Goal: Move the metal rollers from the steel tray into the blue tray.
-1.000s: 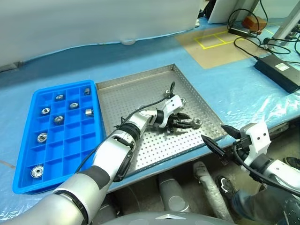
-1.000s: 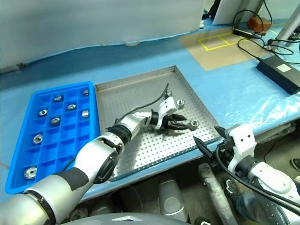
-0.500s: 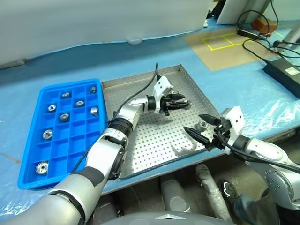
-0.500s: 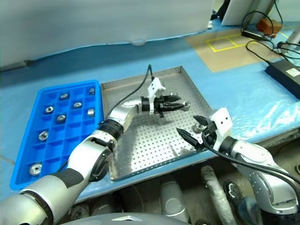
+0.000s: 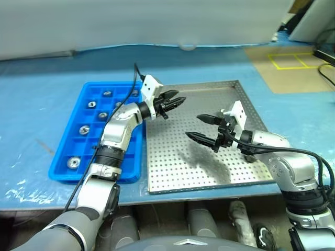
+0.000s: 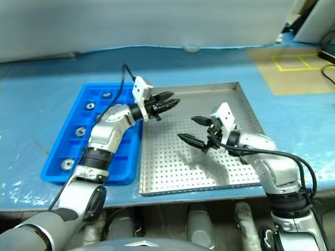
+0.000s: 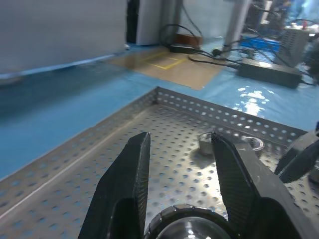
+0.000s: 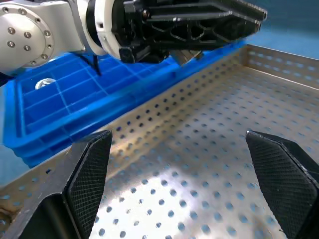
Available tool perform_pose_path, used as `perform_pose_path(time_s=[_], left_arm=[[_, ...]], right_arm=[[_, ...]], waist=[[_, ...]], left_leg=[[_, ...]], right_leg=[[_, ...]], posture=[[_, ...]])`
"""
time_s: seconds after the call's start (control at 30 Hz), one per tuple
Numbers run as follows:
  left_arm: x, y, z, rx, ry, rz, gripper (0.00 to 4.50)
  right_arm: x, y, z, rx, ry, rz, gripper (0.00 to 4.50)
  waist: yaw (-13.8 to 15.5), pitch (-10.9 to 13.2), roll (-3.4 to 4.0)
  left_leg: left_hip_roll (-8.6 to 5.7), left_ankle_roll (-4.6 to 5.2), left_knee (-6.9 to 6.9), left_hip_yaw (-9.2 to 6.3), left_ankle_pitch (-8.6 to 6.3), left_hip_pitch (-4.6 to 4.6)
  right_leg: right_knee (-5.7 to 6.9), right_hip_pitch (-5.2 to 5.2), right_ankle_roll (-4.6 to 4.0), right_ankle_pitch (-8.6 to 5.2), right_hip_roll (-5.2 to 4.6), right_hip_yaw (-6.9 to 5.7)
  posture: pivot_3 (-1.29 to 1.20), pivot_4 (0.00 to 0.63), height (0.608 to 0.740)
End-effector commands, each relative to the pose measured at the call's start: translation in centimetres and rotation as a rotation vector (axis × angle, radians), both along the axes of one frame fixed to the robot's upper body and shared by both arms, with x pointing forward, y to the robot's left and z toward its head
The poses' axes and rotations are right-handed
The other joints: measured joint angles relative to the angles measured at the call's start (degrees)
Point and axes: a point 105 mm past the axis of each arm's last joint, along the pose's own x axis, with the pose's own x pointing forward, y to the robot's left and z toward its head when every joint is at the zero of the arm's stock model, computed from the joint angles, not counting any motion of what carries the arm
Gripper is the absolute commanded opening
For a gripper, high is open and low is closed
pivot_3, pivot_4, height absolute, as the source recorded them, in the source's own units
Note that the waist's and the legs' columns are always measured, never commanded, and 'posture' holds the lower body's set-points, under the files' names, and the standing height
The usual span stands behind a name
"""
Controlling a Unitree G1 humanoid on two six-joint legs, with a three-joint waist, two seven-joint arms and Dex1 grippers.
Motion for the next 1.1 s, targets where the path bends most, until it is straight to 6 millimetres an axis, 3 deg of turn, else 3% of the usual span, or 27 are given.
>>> perform_pose_path(time_s=[0.03,0.2,0.4,0.8,1.1], left_arm=[[-0.8,2.3,1.0,-0.023,-0.034,0.091,1.92],[-2.0,5.7,0.1,-0.014,-0.030,0.253,1.92],[-3.8,7.4,-1.1,0.014,-0.006,0.357,1.92],[-5.7,11.1,-3.6,0.078,0.073,0.570,1.92],[-5.7,12.1,-5.8,0.147,0.155,0.645,1.92]], right_arm=[[0.4,1.2,1.0,0.010,-0.047,0.081,4.50],[1.4,2.7,1.5,0.042,-0.064,0.160,4.50],[2.2,4.4,1.0,0.030,-0.060,0.261,4.50],[2.7,5.8,0.4,0.022,-0.061,0.339,4.50],[2.8,5.2,-0.1,0.007,-0.065,0.317,4.50]], waist=[[1.8,0.0,0.00],[5.3,0.0,-0.01],[7.9,0.0,-0.02],[8.7,0.0,-0.03],[9.6,0.0,-0.03]], left_leg=[[0.03,-0.06,-0.02,0.01,0.04,0.02],[0.12,-0.49,-0.04,0.01,0.06,0.05],[0.14,-0.81,-0.15,-0.05,0.26,-0.01],[0.36,-1.19,-0.66,-0.14,0.52,-0.16],[0.44,-1.25,-0.67,-0.20,0.58,-0.15]], right_leg=[[0.07,-0.01,-0.02,-0.01,0.02,0.01],[0.36,-0.12,-0.06,-0.04,0.06,-0.02],[0.61,-0.26,-0.05,-0.04,0.05,-0.11],[0.63,-0.70,-0.09,-0.06,0.33,-0.25],[0.65,-0.69,-0.09,-0.05,0.42,-0.26]], posture=[[-0.09,0.150,0.740],[0.02,0.150,0.740],[0.13,0.150,0.740],[0.22,0.150,0.740],[0.19,0.150,0.740]])
